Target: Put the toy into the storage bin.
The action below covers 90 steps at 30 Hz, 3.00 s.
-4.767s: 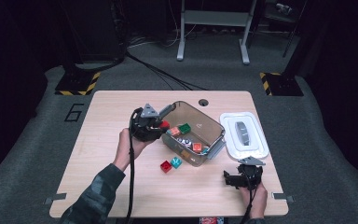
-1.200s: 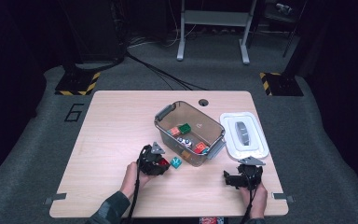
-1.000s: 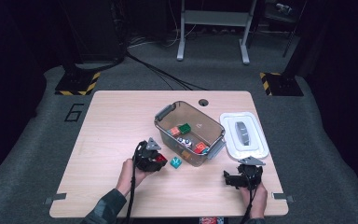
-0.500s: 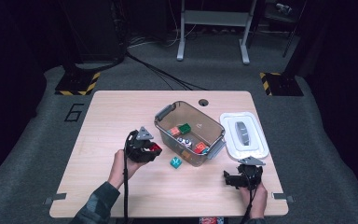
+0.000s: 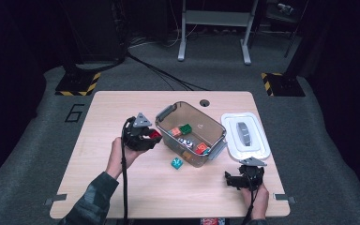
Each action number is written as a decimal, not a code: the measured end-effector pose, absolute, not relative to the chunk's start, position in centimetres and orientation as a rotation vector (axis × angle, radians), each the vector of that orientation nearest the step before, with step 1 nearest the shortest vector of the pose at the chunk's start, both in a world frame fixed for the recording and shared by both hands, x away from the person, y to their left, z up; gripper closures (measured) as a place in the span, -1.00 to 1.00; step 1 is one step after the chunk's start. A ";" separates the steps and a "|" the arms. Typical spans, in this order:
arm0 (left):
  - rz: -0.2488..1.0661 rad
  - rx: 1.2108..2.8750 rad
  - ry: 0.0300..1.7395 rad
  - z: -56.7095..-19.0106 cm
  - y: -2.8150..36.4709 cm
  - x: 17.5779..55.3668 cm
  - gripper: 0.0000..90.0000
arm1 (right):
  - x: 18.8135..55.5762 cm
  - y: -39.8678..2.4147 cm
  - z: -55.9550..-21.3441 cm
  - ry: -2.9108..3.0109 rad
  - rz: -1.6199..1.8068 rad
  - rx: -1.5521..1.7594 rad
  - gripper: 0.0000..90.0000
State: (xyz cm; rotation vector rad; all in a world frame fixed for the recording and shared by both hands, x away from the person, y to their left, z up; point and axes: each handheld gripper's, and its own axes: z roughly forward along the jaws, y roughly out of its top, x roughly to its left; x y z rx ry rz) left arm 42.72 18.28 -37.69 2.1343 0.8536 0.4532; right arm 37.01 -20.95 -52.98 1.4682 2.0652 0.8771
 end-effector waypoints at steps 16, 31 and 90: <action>0.451 2.125 0.830 -36.5 15.6 44.9 0.30 | 37.0 -21.0 -53.0 2.065 0.877 1.468 -0.97; 0.383 2.168 0.842 -38.2 12.4 46.7 0.30 | 37.0 -21.0 -53.0 2.066 0.877 1.468 -0.97; 0.311 2.209 0.952 -47.2 14.6 40.4 -0.89 | 37.0 -21.0 -53.0 2.061 0.873 1.468 -0.96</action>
